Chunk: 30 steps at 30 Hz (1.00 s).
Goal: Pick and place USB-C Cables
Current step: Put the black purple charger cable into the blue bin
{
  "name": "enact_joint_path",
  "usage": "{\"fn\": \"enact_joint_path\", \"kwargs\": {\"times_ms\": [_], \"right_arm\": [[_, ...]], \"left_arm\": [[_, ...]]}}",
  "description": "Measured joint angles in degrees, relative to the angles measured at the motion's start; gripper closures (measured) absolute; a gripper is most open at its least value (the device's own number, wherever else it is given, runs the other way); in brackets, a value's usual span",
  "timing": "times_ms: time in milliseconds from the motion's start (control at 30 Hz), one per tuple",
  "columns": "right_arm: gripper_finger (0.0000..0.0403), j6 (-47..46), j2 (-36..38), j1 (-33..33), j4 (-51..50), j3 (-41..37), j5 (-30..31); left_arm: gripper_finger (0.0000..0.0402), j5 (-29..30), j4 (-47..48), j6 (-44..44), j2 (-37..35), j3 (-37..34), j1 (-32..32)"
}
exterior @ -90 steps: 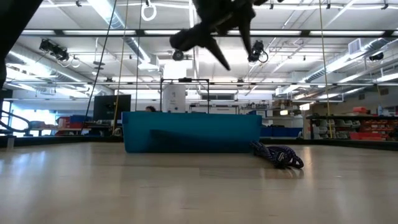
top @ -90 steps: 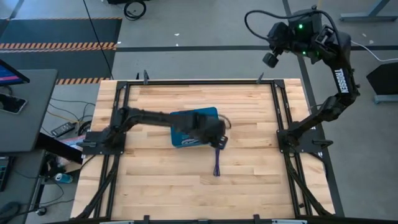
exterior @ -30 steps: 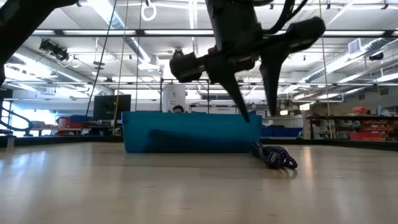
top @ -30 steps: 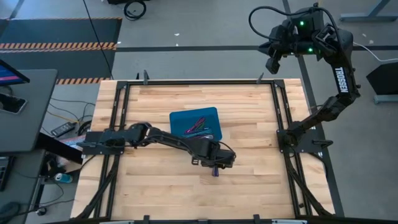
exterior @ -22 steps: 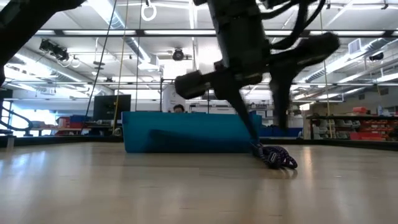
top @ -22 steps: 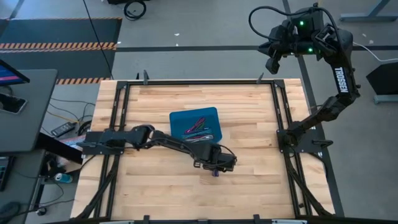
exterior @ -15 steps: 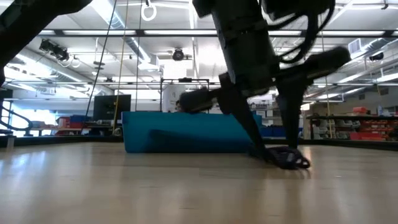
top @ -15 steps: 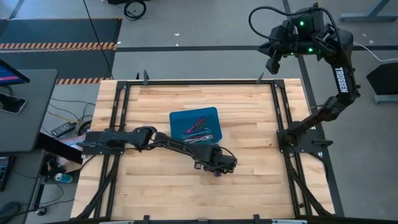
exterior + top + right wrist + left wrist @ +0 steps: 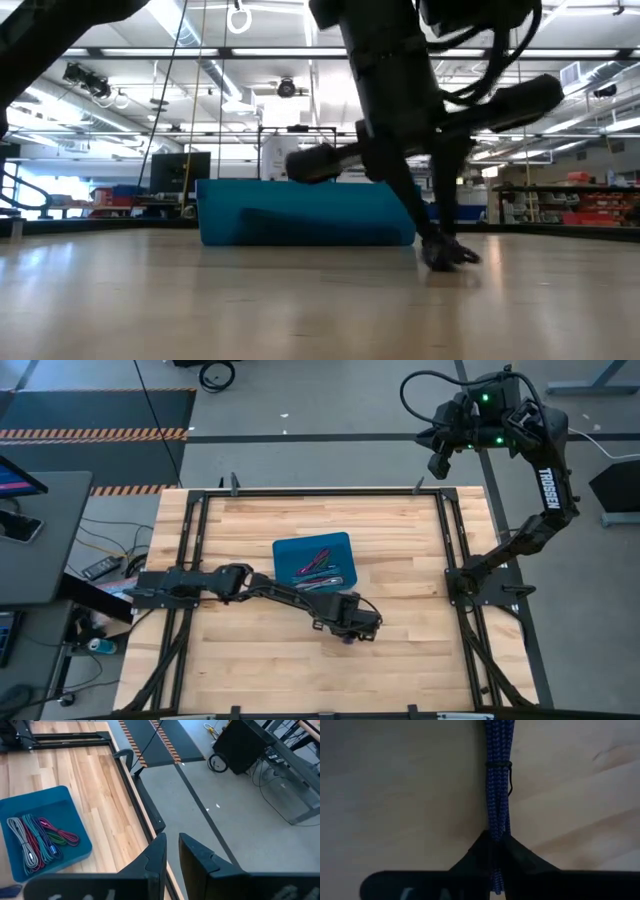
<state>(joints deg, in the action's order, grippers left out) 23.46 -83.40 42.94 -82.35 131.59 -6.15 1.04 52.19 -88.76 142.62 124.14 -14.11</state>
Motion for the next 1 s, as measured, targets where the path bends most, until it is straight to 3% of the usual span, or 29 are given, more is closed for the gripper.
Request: {"fn": "enact_joint_path", "kwargs": {"times_ms": [133, 233, 367, 433, 667, 1000], "right_arm": [[0.0347, 0.1, 0.0, 0.0, 0.0, 0.0, 0.0], [0.0347, 0.1, 0.0, 0.0, 0.0, 0.0, 0.0], [0.0347, 0.1, 0.0, 0.0, 0.1, 0.0, 0.0], [0.0347, 0.1, 0.0, 0.0, 0.0, 0.0, 0.1], [0.0347, -2.8, 0.0, 0.0, 0.4, 0.0, 0.0], [0.0347, -6.9, 0.0, -0.1, 0.8, 0.0, 0.3]], "left_arm": [[0.0381, 0.0, 1.8, 3.2, -1.4, 3.6, 0.0], [0.0383, 0.2, 5.7, 9.2, -1.9, 10.7, 0.0], [0.0383, 2.1, 5.1, 15.8, -8.9, 6.8, -0.3], [0.0383, 4.1, 11.0, 19.9, -12.2, 6.9, -0.3], [0.0383, 10.6, 37.7, 38.9, -19.2, 8.9, 2.7], [0.0384, 10.7, 37.5, 77.9, -23.1, 7.6, 17.3]]}}
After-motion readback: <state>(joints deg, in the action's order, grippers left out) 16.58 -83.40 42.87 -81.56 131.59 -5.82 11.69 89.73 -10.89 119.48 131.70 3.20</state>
